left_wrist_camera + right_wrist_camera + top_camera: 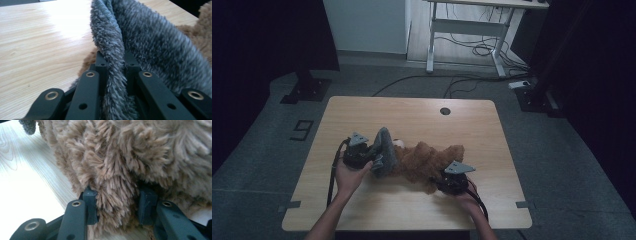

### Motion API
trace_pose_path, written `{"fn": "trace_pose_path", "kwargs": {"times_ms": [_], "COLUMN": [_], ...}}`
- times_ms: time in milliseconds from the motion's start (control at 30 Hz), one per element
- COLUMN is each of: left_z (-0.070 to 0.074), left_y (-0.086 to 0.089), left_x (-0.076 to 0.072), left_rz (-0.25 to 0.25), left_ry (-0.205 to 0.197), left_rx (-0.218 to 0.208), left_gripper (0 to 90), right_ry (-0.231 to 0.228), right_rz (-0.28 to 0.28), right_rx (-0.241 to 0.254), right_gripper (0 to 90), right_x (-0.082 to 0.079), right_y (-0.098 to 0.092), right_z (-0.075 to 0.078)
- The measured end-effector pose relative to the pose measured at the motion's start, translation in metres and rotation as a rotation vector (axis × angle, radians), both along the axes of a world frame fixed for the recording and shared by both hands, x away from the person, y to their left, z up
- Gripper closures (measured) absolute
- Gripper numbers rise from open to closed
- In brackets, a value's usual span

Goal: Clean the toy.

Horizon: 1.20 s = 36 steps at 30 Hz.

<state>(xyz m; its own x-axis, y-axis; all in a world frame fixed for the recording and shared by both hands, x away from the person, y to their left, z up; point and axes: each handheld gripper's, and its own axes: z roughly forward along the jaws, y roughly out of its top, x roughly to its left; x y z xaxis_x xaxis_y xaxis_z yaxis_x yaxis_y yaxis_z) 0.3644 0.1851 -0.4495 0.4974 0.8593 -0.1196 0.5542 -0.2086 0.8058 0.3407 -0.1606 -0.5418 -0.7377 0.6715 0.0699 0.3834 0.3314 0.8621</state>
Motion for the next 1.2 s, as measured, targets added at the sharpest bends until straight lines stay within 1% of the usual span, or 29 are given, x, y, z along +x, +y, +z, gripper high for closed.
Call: {"fn": "trace_pose_path", "kwargs": {"times_ms": [67, 100, 167, 233, 267, 300, 333, 367, 400, 433, 467, 500, 567, 600, 667, 700, 767, 800, 867, 900, 967, 1100, 1200], "left_z": [0.004, 0.009, 0.02, 0.039, 0.045, 0.054, 0.063, 0.069, 0.073, 0.076, 0.079, 0.08, 0.079, 0.075, 0.064, 0.057, 0.04, 0.032, 0.019, 0.017, 0.017, 0.019, 0.021], "left_y": [0.001, -0.002, -0.01, -0.029, -0.036, -0.048, -0.063, -0.076, -0.089, -0.099, -0.114, -0.123, -0.147, -0.161, -0.181, -0.19, -0.203, -0.208, -0.212, -0.212, -0.213, -0.213, -0.208], "left_x": [0.001, 0.001, 0.001, 0.001, 0.001, 0.002, 0.003, 0.004, 0.005, 0.006, 0.009, 0.01, 0.013, 0.016, 0.021, 0.024, 0.03, 0.032, 0.033, 0.032, 0.029, 0.022, 0.019], "left_rz": [-0.005, -0.014, -0.036, -0.083, -0.101, -0.128, -0.159, -0.185, -0.212, -0.231, -0.263, -0.281, -0.313, -0.333, -0.37, -0.379, -0.382, -0.383, -0.38, -0.378, -0.372, -0.365, -0.359], "left_ry": [0.005, 0.001, -0.019, -0.052, -0.063, -0.077, -0.092, -0.099, -0.103, -0.1, -0.09, -0.084, -0.076, -0.062, -0.013, 0.014, 0.066, 0.084, 0.094, 0.09, 0.077, 0.045, 0.038], "left_rx": [-0.018, -0.024, -0.026, -0.034, -0.037, -0.04, -0.04, -0.033, -0.038, -0.049, -0.073, -0.08, -0.063, -0.058, -0.051, -0.043, -0.008, 0.019, 0.066, 0.076, 0.119, 0.228, 0.269], "left_gripper": [78.0, 78.0, 77.9, 77.9, 77.9, 78.0, 77.9, 77.9, 77.9, 77.8, 77.9, 77.9, 77.9, 77.9, 77.9, 77.8, 77.7, 77.7, 77.8, 77.9, 77.9, 78.0, 78.1], "right_ry": [0.001, 0.001, 0.001, 0.001, -0.002, 0.0, -0.001, -0.005, -0.007, -0.008, -0.008, -0.007, -0.007, -0.008, -0.005, -0.004, -0.004, -0.004, -0.005, -0.003, -0.002, -0.003, -0.004], "right_rz": [0.0, -0.002, -0.003, -0.005, -0.005, -0.005, -0.004, -0.003, -0.003, -0.003, -0.003, -0.002, -0.001, 0.0, 0.0, 0.0, 0.0, -0.001, -0.002, -0.002, -0.001, 0.0, 0.0], "right_rx": [0.001, 0.003, 0.008, 0.008, 0.006, 0.005, 0.001, -0.004, -0.007, -0.006, -0.006, -0.004, -0.003, -0.002, 0.0, 0.002, 0.003, 0.001, 0.0, -0.001, 0.001, 0.0, -0.005], "right_gripper": [60.5, 60.5, 60.7, 60.9, 60.9, 60.9, 60.9, 60.9, 60.9, 60.9, 60.9, 60.9, 60.9, 60.9, 60.9, 60.9, 60.9, 60.9, 60.9, 60.8, 60.8, 60.8, 60.8], "right_x": [0.0, 0.0, 0.001, 0.001, 0.001, 0.001, 0.001, 0.0, 0.0, 0.0, 0.0, 0.0, 0.0, 0.0, 0.001, 0.001, 0.0, 0.0, 0.0, 0.0, 0.001, 0.0, 0.0], "right_y": [0.0, 0.0, -0.001, -0.001, -0.001, -0.001, -0.001, -0.001, -0.001, -0.001, -0.001, -0.001, -0.001, -0.002, -0.002, -0.002, -0.002, -0.002, -0.002, -0.002, -0.002, -0.001, 0.0], "right_z": [0.0, 0.0, -0.001, -0.001, -0.001, -0.001, 0.0, 0.0, 0.0, 0.0, 0.0, -0.001, -0.001, -0.001, -0.001, -0.001, -0.001, -0.001, -0.001, -0.002, -0.002, -0.002, -0.002]}}
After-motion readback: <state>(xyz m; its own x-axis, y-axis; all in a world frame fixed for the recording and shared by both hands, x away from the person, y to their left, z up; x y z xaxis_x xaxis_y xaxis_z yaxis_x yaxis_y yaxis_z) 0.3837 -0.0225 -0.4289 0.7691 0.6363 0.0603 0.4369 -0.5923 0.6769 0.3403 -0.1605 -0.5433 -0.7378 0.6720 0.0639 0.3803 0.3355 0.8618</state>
